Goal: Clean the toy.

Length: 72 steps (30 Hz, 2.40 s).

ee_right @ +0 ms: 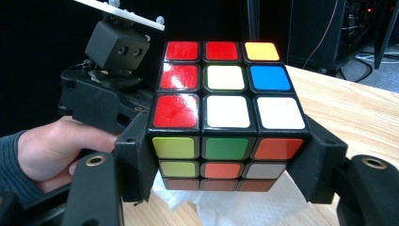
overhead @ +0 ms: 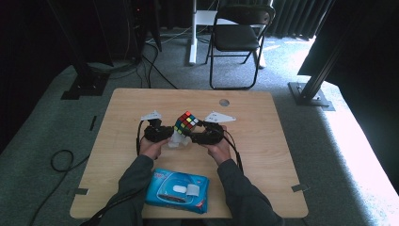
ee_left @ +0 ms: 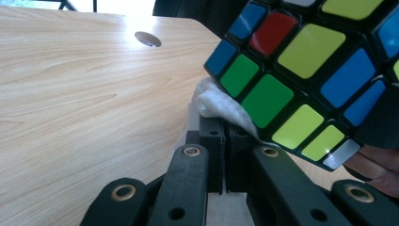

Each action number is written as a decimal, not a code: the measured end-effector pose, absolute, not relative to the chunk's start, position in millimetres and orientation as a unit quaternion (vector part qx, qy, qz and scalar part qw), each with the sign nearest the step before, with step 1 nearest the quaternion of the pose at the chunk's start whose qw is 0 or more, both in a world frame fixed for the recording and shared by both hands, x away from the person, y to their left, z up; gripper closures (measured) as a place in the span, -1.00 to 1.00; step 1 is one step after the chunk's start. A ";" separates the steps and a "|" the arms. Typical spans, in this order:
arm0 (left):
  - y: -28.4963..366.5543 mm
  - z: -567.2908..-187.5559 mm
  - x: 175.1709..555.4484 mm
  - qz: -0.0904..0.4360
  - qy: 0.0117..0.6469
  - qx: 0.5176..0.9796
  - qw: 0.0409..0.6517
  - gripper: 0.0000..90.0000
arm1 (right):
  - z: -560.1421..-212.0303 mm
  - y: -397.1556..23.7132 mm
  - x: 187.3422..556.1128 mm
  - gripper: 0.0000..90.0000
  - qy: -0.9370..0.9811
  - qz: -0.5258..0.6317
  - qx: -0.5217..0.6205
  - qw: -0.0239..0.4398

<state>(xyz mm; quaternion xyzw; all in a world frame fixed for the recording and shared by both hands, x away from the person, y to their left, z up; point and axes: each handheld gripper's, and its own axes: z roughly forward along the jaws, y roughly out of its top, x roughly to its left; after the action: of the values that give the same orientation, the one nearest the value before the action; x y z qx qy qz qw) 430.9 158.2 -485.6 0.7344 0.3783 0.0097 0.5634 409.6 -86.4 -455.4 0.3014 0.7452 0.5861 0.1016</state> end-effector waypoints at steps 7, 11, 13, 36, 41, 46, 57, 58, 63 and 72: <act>151.8 -486.7 429.1 0.001 0.359 0.747 0.560 0.96 | -455.6 -87.1 410.5 -0.24 0.743 0.587 0.304 0.103; 147.3 -485.9 427.1 -0.003 0.345 0.756 0.556 0.96 | -455.4 -87.7 411.1 -0.24 0.740 0.589 0.309 0.104; 145.2 -485.5 426.3 -0.006 0.338 0.759 0.556 0.96 | -455.3 -88.4 411.5 -0.24 0.738 0.590 0.311 0.105; 144.4 -486.6 416.0 -0.008 0.300 0.782 0.547 0.96 | -457.4 -97.5 417.2 -0.24 0.733 0.568 0.346 0.142; 152.2 -491.7 414.5 -0.008 0.312 0.775 0.550 0.96 | -459.6 -100.2 418.3 -0.24 0.731 0.565 0.354 0.146; 162.2 -492.6 413.7 -0.004 0.324 0.763 0.558 0.96 | -463.6 -103.8 419.7 -0.24 0.734 0.553 0.362 0.154; 165.2 -493.3 412.9 -0.001 0.328 0.764 0.556 0.96 | -473.4 -108.3 420.2 -0.24 0.739 0.537 0.374 0.164; 165.2 -493.8 412.8 -0.001 0.329 0.764 0.556 0.96 | -474.9 -108.8 420.1 -0.24 0.739 0.533 0.376 0.167; 165.2 -496.8 412.6 -0.002 0.333 0.763 0.554 0.96 | -483.1 -112.4 420.5 -0.24 0.740 0.520 0.389 0.175; 164.4 -495.7 412.1 -0.005 0.330 0.764 0.555 0.96 | -494.4 -117.5 421.7 -0.24 0.740 0.493 0.412 0.197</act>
<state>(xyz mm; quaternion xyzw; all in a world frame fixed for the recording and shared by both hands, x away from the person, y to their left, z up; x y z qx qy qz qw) 412.1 164.4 -495.7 0.7637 0.3296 -0.0046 0.5551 421.7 -117.5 -494.4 0.4119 0.7403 0.4935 0.1969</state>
